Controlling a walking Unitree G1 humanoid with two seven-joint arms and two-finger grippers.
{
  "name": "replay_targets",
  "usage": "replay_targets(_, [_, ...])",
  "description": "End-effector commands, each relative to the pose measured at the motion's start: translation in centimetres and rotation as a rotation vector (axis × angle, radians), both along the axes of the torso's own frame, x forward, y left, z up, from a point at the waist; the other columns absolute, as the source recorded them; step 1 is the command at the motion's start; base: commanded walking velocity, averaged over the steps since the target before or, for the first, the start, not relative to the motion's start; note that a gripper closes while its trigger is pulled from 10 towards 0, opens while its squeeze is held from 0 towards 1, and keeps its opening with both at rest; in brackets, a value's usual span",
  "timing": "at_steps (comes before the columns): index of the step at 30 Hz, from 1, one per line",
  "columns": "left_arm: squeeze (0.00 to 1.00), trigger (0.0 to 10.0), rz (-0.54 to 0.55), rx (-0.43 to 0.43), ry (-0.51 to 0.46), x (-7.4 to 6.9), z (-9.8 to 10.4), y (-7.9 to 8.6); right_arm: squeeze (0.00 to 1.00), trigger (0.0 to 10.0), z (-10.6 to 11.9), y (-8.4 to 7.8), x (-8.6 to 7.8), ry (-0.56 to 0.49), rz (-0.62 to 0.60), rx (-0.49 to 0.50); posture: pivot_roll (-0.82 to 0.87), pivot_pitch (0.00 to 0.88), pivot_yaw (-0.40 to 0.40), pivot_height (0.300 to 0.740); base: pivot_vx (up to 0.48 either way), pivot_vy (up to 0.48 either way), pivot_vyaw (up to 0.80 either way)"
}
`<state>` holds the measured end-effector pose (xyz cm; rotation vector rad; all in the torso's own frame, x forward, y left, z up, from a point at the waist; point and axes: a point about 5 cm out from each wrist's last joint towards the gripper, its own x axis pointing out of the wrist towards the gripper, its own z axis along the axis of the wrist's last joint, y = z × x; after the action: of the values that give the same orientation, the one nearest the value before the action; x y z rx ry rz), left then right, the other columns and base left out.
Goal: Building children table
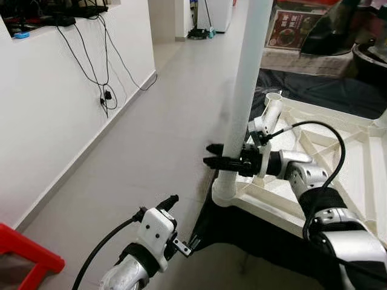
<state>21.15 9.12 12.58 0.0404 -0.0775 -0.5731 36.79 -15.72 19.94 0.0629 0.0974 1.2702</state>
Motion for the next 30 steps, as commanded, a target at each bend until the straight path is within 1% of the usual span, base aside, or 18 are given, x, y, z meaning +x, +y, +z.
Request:
replay_targets(1, [0.00, 10.0, 0.002, 0.014, 0.013, 0.0, -0.3, -0.1, 0.00, 0.0, -0.9, -0.6, 1.4, 0.002, -0.293, -0.044, 0.10, 0.087, -0.029, 0.740, 0.000, 0.000, 0.00])
replay_targets(2, [0.00, 10.0, 0.002, 0.014, 0.013, 0.0, -0.3, -0.1, 0.00, 0.0, -0.9, -0.6, 1.4, 0.002, -0.293, -0.044, 0.10, 0.087, -0.029, 0.740, 0.000, 0.000, 0.00])
replay_targets(3, [0.00, 10.0, 0.003, 0.013, 0.014, 0.0, -0.3, -0.1, 0.00, 0.0, -1.1, -1.3, 1.9, -0.020, -0.446, -0.061, 0.09, 0.087, -0.029, 0.740, 0.000, 0.000, 0.00])
replay_targets(5, [0.00, 10.0, 0.003, 0.013, 0.014, 0.0, -0.3, -0.1, 0.00, 0.0, -1.1, -1.3, 1.9, -0.020, -0.446, -0.061, 0.09, 0.087, -0.029, 0.740, 0.000, 0.000, 0.00])
replay_targets(6, [0.00, 10.0, 0.000, 0.011, 0.016, 0.0, -0.3, -0.1, 0.00, 0.0, -1.4, -2.6, 2.5, -0.017, -0.675, -0.071, 0.07, 0.086, -0.021, 0.740, 0.000, 0.000, 0.00])
replay_targets(7, [0.00, 10.0, 0.000, 0.011, 0.016, 0.0, -0.3, -0.1, 0.00, 0.0, -1.4, -2.6, 2.5, -0.017, -0.675, -0.071, 0.07, 0.086, -0.021, 0.740, 0.000, 0.000, 0.00])
replay_targets(8, [0.00, 10.0, -0.004, 0.009, 0.019, 0.0, -0.4, -0.1, 0.00, 0.0, -1.7, -4.3, 2.8, -0.026, -0.918, -0.083, 0.07, 0.084, -0.016, 0.740, 0.000, 0.000, 0.00])
replay_targets(10, [0.00, 10.0, -0.004, 0.009, 0.019, 0.0, -0.4, -0.1, 0.00, 0.0, -1.7, -4.3, 2.8, -0.026, -0.918, -0.083, 0.07, 0.084, -0.016, 0.740, 0.000, 0.000, 0.00])
replay_targets(12, [0.00, 10.0, -0.012, 0.009, 0.024, -0.1, -0.5, -0.1, 0.00, 0.0, -2.8, -7.8, 1.8, 0.002, -1.454, -0.030, 0.07, 0.074, -0.012, 0.740, 0.000, 0.000, 0.00])
replay_targets(15, [0.00, 10.0, -0.012, 0.009, 0.024, -0.1, -0.5, -0.1, 0.00, 0.0, -2.8, -7.8, 1.8, 0.002, -1.454, -0.030, 0.07, 0.074, -0.012, 0.740, 0.000, 0.000, 0.00])
replay_targets(16, [0.00, 10.0, -0.014, 0.011, 0.025, -0.2, -0.5, 0.0, 0.00, 0.0, -3.4, -8.2, 0.9, 0.028, -1.612, 0.012, 0.07, 0.073, -0.013, 0.740, 0.000, 0.000, 0.00])
replay_targets(17, [0.00, 10.0, -0.014, 0.013, 0.026, -0.2, -0.6, 0.0, 0.00, 0.0, -4.1, -7.2, 0.0, 0.072, -1.726, 0.071, 0.07, 0.070, -0.010, 0.740, 0.000, 0.000, 0.00])
replay_targets(19, [0.00, 10.0, -0.014, 0.014, 0.027, -0.2, -0.6, 0.0, 0.00, 0.0, -4.5, -6.4, -0.7, 0.103, -1.780, 0.106, 0.07, 0.070, -0.010, 0.740, 0.000, 0.000, 0.00])
replay_targets(20, [0.00, 10.0, -0.014, 0.014, 0.027, -0.2, -0.6, 0.0, 0.00, 0.0, -4.5, -6.4, -0.7, 0.103, -1.780, 0.106, 0.07, 0.070, -0.010, 0.740, 0.000, 0.000, 0.00])
replay_targets(25, [0.00, 10.0, -0.014, 0.018, 0.031, -0.2, -0.7, 0.0, 0.00, 0.0, -5.1, -3.0, -0.6, 0.097, -1.771, 0.165, 0.08, 0.062, -0.014, 0.740, 0.000, 0.000, 0.00])
replay_targets(26, [0.00, 10.0, -0.013, 0.017, 0.031, -0.2, -0.7, 0.0, 0.00, 10.0, -4.9, -2.7, -0.3, 0.075, -1.742, 0.160, 0.08, 0.062, -0.010, 0.740, 0.000, 0.000, 0.00])
replay_targets(29, [0.00, 10.0, -0.012, 0.016, 0.033, -0.2, -0.7, 0.1, 0.00, 10.0, -4.6, -2.5, 0.1, 0.043, -1.680, 0.160, 0.08, 0.062, -0.007, 0.740, 0.000, 0.000, 0.00])
replay_targets(30, [0.00, 10.0, -0.014, 0.015, 0.036, -0.2, -0.7, 0.1, 1.00, 10.0, -4.3, -2.7, 0.1, 0.020, -1.658, 0.163, 0.08, 0.062, -0.007, 0.740, 0.000, 0.000, 0.00])
